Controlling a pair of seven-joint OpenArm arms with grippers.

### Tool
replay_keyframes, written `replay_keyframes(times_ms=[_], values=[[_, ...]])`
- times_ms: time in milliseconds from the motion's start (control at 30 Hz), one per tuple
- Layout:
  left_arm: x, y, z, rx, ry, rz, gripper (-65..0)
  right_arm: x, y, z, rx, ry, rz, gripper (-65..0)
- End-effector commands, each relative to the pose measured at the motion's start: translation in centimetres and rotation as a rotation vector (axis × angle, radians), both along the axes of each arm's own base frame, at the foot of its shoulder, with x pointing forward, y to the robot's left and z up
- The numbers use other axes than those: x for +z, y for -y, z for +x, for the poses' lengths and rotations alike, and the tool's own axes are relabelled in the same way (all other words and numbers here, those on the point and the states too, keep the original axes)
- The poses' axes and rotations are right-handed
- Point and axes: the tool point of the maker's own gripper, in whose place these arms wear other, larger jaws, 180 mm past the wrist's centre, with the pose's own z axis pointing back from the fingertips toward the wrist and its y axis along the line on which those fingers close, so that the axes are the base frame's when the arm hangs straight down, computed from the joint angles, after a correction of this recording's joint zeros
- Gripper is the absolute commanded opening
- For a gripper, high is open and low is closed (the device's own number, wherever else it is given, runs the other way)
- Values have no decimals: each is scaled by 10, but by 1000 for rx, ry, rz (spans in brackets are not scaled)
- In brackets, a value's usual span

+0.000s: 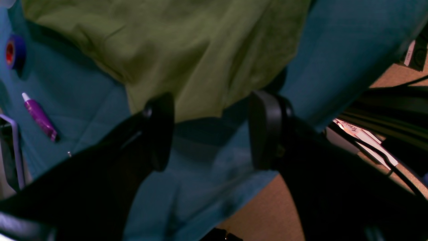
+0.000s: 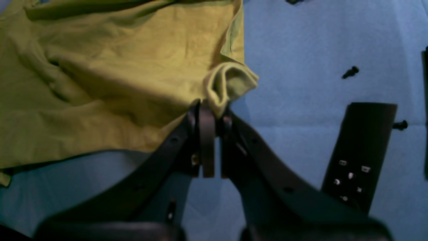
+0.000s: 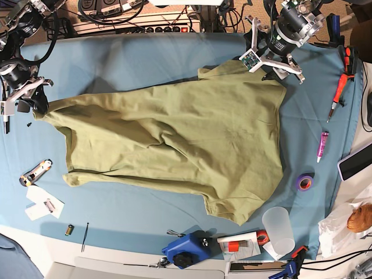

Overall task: Layout the t-shirt on the table in an organized manner, then fold the t-shirt properly
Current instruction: 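Hold the shirt edge with both grippers, keeping it taut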

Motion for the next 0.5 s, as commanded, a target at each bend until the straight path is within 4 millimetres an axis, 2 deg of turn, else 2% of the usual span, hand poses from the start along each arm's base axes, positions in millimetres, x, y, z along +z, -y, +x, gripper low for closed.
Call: replay_keyframes(times_ms=[0,267,467], values=[[7,2,3,-7,29,-14,-298,17,2,6,11,55,-23,-650],[10,-5,10,68,52,-28,-299,17,2,6,11,55,-23,-650],[10,-4,9,67,45,-36,-385,17,2,6,12,55,-23,-650]])
